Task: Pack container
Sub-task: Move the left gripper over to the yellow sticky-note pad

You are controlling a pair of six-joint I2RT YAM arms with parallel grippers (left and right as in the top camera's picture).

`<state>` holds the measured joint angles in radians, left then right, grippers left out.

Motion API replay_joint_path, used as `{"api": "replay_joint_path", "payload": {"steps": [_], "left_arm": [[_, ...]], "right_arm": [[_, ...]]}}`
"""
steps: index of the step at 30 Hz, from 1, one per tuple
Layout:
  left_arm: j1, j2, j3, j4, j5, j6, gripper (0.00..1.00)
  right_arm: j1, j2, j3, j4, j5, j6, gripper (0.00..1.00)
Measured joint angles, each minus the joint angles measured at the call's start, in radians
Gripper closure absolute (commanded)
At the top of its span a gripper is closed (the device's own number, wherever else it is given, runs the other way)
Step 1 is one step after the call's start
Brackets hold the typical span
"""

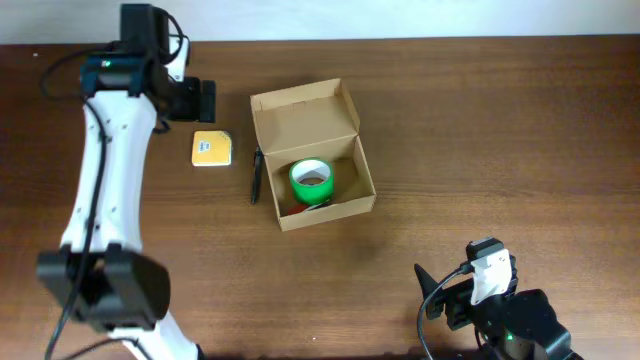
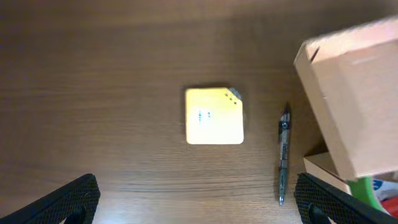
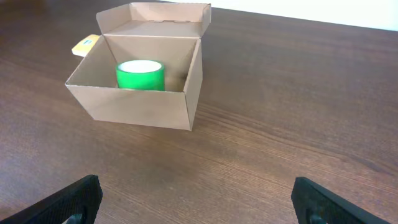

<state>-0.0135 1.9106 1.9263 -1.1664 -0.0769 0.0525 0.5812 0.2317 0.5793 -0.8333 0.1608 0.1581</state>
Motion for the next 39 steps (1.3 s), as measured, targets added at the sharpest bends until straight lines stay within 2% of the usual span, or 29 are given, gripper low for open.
{"api": "replay_joint_path", "payload": {"steps": [7,12,18,39], "left_arm": [[-0.01,0.211,0.0,0.012,0.027,-0.002,0.0],[-0.01,0.29,0.0,0.032,0.029,-0.002,0.0],[-0.01,0.321,0.0,0.102,0.029,-0.002,0.06],[-0.01,0.437,0.0,0.168,0.027,-0.002,0.05]], "right_arm": [[0.0,0.0,0.0,0.0,0.0,0.0,0.01],[0.0,0.0,0.0,0.0,0.0,0.0,0.01],[0.0,0.0,0.0,0.0,0.0,0.0,0.01],[0.0,0.0,0.0,0.0,0.0,0.0,0.01]]}}
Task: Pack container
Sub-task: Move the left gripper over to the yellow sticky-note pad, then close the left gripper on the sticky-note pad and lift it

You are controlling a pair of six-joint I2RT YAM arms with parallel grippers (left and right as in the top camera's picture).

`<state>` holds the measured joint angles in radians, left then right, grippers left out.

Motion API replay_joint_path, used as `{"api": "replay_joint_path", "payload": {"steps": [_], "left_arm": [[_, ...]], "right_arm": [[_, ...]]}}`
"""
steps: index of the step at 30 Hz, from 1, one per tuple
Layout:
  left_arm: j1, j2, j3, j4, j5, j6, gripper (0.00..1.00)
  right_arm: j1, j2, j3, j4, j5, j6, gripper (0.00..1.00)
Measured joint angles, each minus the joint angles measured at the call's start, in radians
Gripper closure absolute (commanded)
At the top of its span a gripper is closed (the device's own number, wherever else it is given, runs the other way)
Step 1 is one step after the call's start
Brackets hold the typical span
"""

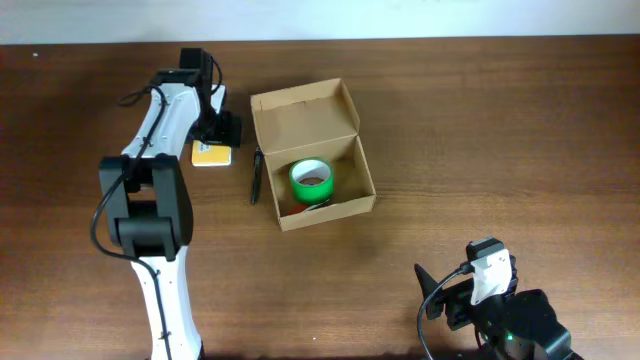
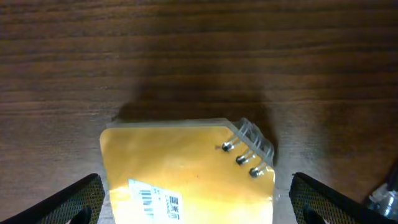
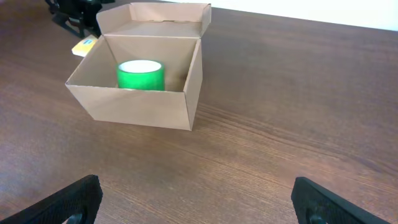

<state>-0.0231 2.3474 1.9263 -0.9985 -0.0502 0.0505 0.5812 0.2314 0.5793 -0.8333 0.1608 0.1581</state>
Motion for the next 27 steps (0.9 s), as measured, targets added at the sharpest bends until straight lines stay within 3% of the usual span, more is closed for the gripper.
{"api": "replay_joint_path", "payload": {"steps": [18,19,24,27], "left_arm": [[0.0,0.024,0.003,-0.04,-0.015,-0.002,0.06],[0.0,0.024,0.004,-0.041,-0.016,-0.004,0.09],[0.0,0.027,0.006,-0.043,-0.011,-0.014,0.43],[-0.005,0.026,0.014,-0.045,-0.013,-0.013,0.51]], "right_arm": [[0.0,0.0,0.0,0.0,0.0,0.0,0.01],[0.0,0.0,0.0,0.001,0.0,0.0,0.01],[0.0,0.0,0.0,0.0,0.0,0.0,0.01],[0.0,0.0,0.0,0.0,0.0,0.0,0.01]]}}
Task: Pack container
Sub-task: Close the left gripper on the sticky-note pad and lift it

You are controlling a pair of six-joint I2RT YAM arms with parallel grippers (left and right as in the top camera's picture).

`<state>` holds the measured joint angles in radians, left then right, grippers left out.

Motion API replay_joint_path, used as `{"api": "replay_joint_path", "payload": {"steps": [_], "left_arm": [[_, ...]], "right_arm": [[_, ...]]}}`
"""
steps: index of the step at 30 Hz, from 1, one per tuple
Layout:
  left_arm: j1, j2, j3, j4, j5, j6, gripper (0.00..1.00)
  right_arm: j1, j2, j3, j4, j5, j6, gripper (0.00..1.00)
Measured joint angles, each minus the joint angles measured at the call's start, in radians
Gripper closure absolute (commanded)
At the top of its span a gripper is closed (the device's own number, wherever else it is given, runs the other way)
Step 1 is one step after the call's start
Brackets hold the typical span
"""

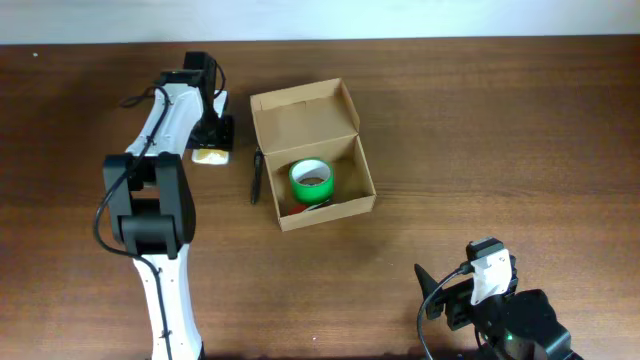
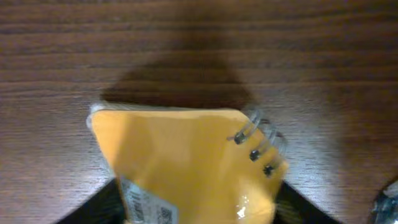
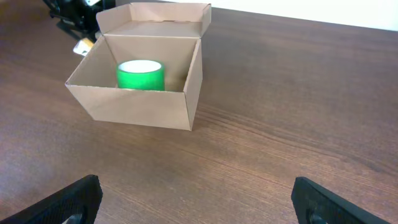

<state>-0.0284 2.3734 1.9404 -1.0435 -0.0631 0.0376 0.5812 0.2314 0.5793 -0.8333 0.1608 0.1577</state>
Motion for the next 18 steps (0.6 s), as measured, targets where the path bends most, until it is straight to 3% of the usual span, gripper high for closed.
{"api": "replay_joint_path", "payload": {"steps": [18], "left_arm": [[-0.002,0.012,0.035,-0.028,-0.003,0.002,0.56]], "right_arm": [[0.0,0.0,0.0,0.0,0.0,0.0,0.01]]}}
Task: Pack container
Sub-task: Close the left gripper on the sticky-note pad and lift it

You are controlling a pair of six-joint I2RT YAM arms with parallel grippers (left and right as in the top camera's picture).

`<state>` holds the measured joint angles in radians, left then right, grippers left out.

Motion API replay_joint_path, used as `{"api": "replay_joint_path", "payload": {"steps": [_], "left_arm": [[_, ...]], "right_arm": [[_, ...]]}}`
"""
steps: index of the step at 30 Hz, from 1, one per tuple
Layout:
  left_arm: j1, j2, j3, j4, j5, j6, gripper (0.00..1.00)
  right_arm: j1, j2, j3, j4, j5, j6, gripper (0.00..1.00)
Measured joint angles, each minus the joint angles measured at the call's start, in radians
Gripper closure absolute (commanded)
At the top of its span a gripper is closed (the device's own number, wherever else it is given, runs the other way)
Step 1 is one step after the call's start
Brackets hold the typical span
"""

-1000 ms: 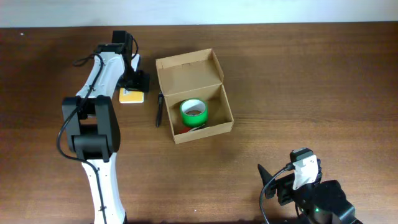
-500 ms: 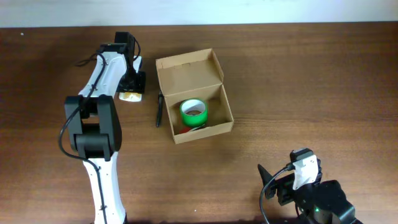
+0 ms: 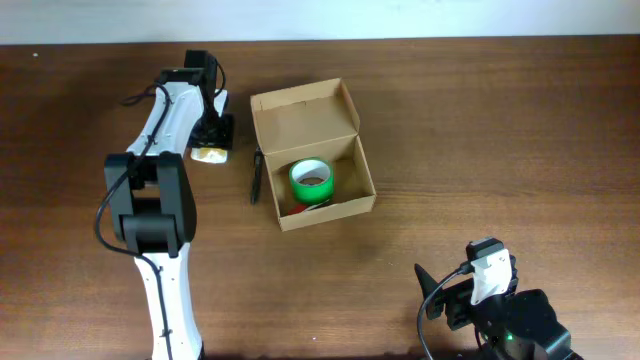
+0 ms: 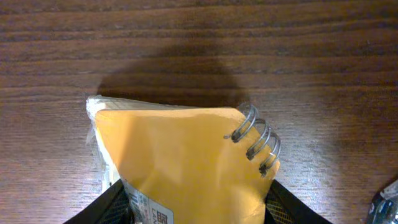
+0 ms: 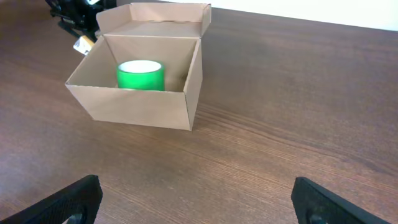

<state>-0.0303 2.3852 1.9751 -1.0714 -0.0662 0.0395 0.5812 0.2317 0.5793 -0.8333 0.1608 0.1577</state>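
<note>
A yellow spiral notepad fills the left wrist view, tilted on the wood. My left gripper is shut on it, a black finger pressing on each side. Overhead, the pad peeks out under that gripper, left of the open cardboard box. Inside the box stands a green tape roll over something red. A black pen lies along the box's left wall. My right gripper is open near the front right, facing the box from a distance, with nothing between its fingers.
The box's lid flap stands open toward the back. My left arm stretches along the table's left side. The brown table ends at a white wall at the back.
My left gripper's fingers stay pressed on the notepad's sides. The pad shows sharper and slightly more tilted in the wrist view. The box, pen and right gripper have not moved.
At first my left gripper hung open well above the notepad and pen. Then it was low over the pad, fingers wide on both sides. Later the fingers had come in against the pad, and now they grip it. My right arm kept still throughout.
</note>
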Motion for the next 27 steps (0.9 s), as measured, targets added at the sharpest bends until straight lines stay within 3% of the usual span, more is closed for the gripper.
{"api": "replay_joint_path", "payload": {"steps": [27], "left_arm": [[-0.01,0.039,0.6,-0.333,0.045,0.025,0.56]], "right_arm": [[0.0,0.0,0.0,0.0,0.0,0.0,0.01]]}}
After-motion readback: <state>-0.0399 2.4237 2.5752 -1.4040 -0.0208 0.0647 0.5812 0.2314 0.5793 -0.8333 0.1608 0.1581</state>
